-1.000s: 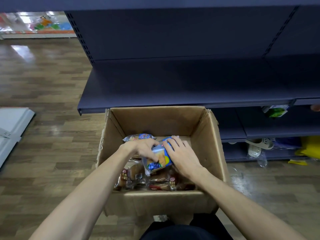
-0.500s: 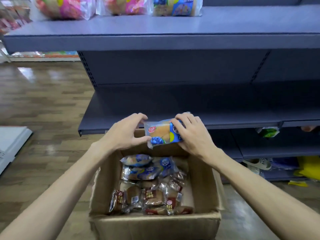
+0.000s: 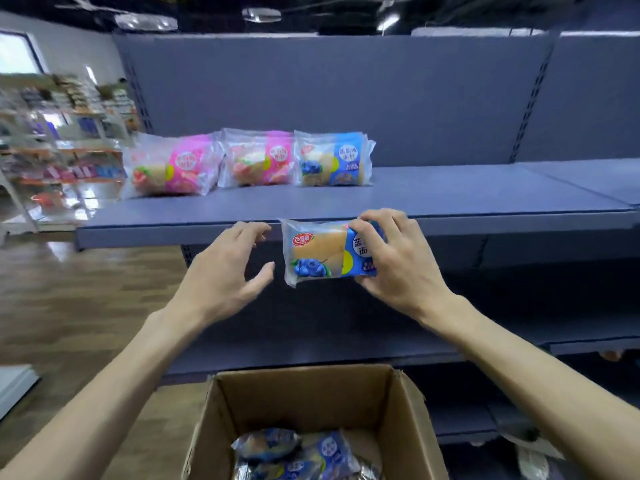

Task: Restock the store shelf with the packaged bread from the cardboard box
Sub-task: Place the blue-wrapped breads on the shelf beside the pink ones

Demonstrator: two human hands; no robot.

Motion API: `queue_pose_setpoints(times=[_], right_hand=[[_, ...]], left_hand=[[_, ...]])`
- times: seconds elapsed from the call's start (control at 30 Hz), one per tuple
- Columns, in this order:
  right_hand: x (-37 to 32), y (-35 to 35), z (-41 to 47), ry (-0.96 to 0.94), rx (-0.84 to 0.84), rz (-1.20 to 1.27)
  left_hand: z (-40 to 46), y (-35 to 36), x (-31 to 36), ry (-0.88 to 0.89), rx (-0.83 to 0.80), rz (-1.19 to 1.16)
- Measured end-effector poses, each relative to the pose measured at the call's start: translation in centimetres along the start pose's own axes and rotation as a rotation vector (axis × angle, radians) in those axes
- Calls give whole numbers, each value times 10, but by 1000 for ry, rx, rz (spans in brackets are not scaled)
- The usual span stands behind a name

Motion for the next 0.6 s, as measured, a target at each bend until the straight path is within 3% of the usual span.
queue_pose_setpoints(times=[0.2,0.47,0.6], right_hand=[[30,-4,69,64,69,-16],[70,34,136,56,-77,-150],[81,57,146,59,-154,-189]], left_hand=[[59,-23,6,21,94,76],[143,-7,-3,44,6,300],[157,16,-13,-83,-18,144]])
Point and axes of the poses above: each hand's wrist, its own z-axis towards the middle knuckle, its own y-axis out of the palm, x = y × z, the point moved 5 cm from there along z, towards the middle knuckle, and after that the axes turned 3 degrees about y, right-handed, at the moved point
